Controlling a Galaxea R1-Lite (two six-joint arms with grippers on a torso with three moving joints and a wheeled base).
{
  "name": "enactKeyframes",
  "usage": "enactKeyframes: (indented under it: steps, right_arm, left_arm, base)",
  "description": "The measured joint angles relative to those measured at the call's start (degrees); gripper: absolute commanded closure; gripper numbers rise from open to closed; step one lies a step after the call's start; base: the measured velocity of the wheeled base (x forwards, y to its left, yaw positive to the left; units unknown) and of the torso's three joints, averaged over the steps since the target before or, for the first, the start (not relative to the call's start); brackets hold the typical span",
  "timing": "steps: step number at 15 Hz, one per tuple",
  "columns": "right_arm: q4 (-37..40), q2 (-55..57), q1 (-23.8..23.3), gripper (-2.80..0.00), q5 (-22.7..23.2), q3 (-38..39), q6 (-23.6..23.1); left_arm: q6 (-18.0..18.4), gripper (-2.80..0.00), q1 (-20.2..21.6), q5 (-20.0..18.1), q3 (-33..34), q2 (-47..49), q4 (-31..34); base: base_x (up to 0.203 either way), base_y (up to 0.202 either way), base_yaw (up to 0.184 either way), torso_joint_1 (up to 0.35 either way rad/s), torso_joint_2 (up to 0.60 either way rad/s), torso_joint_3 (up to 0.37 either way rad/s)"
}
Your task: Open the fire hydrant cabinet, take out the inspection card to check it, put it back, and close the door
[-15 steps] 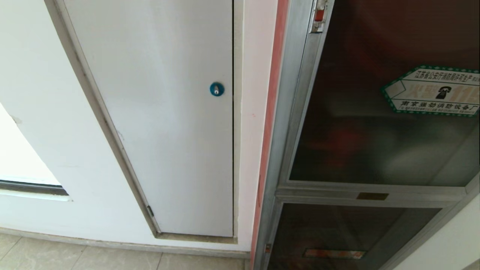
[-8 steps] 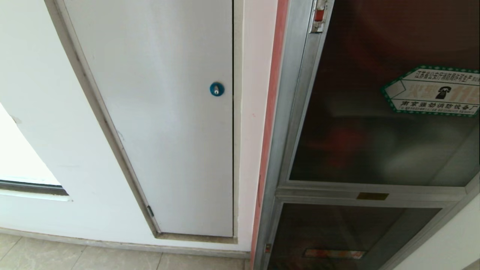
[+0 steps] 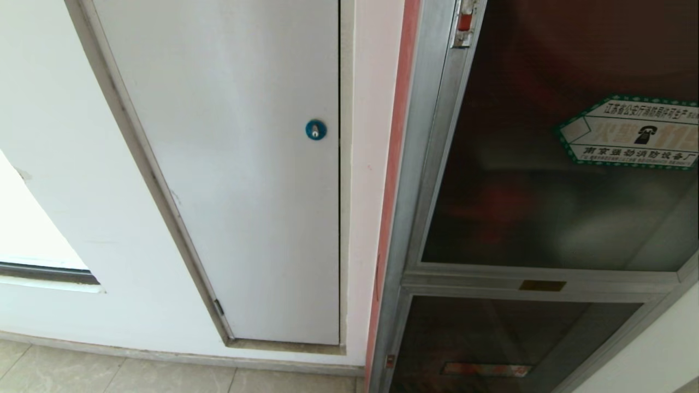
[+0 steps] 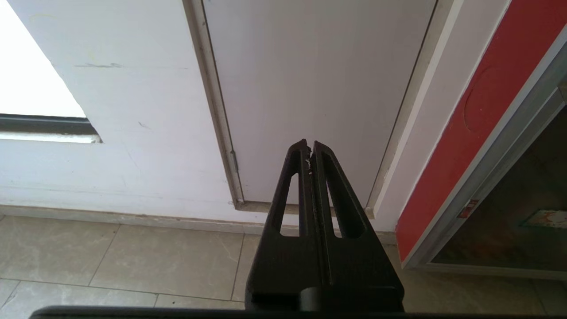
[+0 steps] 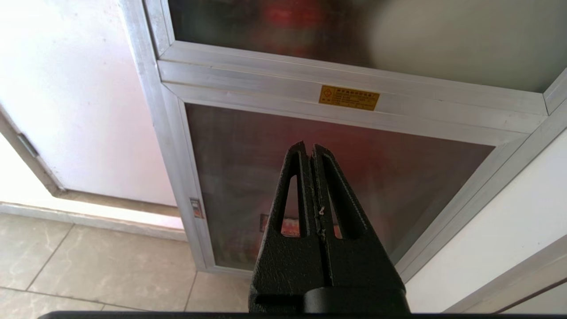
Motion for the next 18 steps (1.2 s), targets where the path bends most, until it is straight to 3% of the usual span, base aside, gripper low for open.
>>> enactKeyframes:
  steps: [3,18]
  right_arm:
    - [0.0,0.0,0.0,0.0,0.01,0.0,2.09]
    - [0.0,0.0,0.0,0.0,-0.08,0.0,2.45]
  left_arm:
    - [-0.01,0.0,0.0,-0.04,0.0,0.0,0.0]
    - [0.0,0.0,0.0,-0.02,0.0,0.0,0.02]
  base:
    - [0.0,0.0,0.0,0.0,0.0,0.0]
    - [0.0,0.0,0.0,0.0,0.0,0.0]
